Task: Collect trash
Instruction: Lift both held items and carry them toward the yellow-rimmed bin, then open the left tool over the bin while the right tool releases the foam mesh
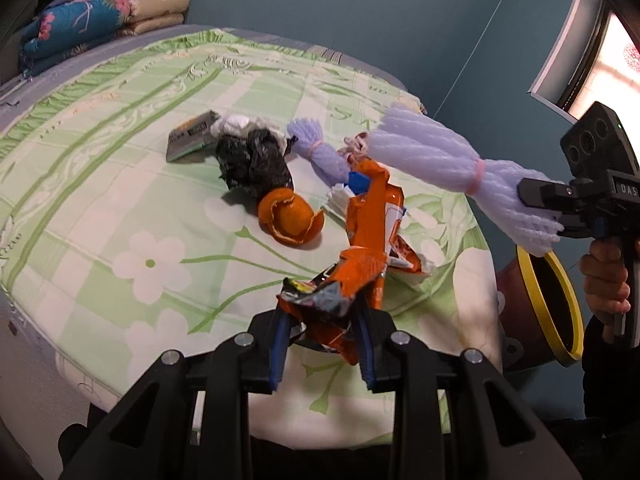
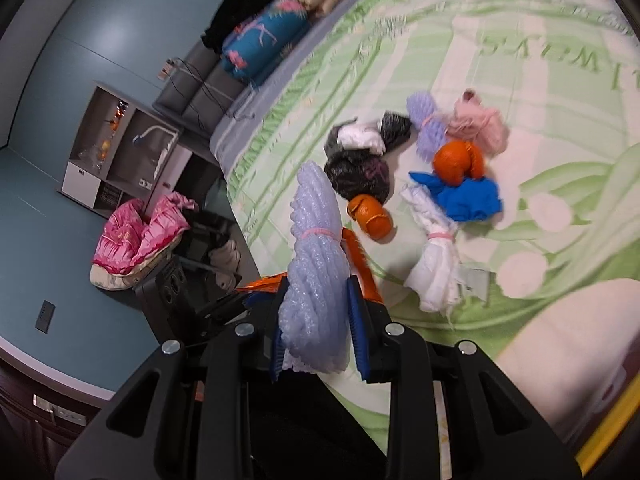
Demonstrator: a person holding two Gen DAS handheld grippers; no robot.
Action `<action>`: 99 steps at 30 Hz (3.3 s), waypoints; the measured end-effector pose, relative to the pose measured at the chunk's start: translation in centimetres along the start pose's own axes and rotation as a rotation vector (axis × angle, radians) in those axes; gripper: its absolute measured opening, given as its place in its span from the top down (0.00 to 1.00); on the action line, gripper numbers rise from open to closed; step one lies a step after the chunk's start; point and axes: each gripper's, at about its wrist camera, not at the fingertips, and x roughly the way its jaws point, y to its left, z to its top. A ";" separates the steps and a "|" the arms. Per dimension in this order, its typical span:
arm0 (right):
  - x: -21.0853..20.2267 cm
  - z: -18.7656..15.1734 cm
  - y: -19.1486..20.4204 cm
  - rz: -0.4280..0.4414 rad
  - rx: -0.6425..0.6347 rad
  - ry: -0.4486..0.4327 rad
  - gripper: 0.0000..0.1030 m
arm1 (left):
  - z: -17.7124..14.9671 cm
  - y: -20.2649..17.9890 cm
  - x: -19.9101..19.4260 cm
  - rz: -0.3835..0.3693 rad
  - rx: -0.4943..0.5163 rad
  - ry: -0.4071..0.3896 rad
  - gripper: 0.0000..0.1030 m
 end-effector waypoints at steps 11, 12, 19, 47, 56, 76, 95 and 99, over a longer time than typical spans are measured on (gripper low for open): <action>-9.3 -3.4 0.6 -0.008 -0.025 -0.216 0.75 | 0.9 -4.1 -5.8 0.073 0.045 -0.153 0.74; -9.9 -3.4 0.6 -0.010 -0.026 -0.230 0.75 | 0.9 -4.6 -6.3 0.081 0.046 -0.168 0.74; -14.2 -4.7 0.4 -0.043 -0.035 -0.331 0.75 | 1.8 -8.4 -10.0 0.091 0.065 -0.276 0.74; -27.3 -10.5 -3.1 -0.399 0.115 -0.623 0.75 | 5.8 -25.8 -5.8 -0.095 0.334 -0.189 0.74; -29.7 -12.3 -5.4 -0.516 0.206 -0.667 0.74 | 4.9 -30.0 -1.3 -0.169 0.356 -0.101 0.74; -28.5 -12.1 -8.4 -0.579 0.332 -0.564 0.72 | 0.5 -33.6 5.9 -0.222 0.458 0.085 0.73; -29.0 -12.4 -10.2 -0.592 0.408 -0.586 0.58 | -0.9 -33.9 7.1 -0.266 0.407 0.115 0.41; -29.4 -12.5 -10.1 -0.618 0.403 -0.607 0.58 | -0.7 -33.4 6.7 -0.263 0.391 0.105 0.38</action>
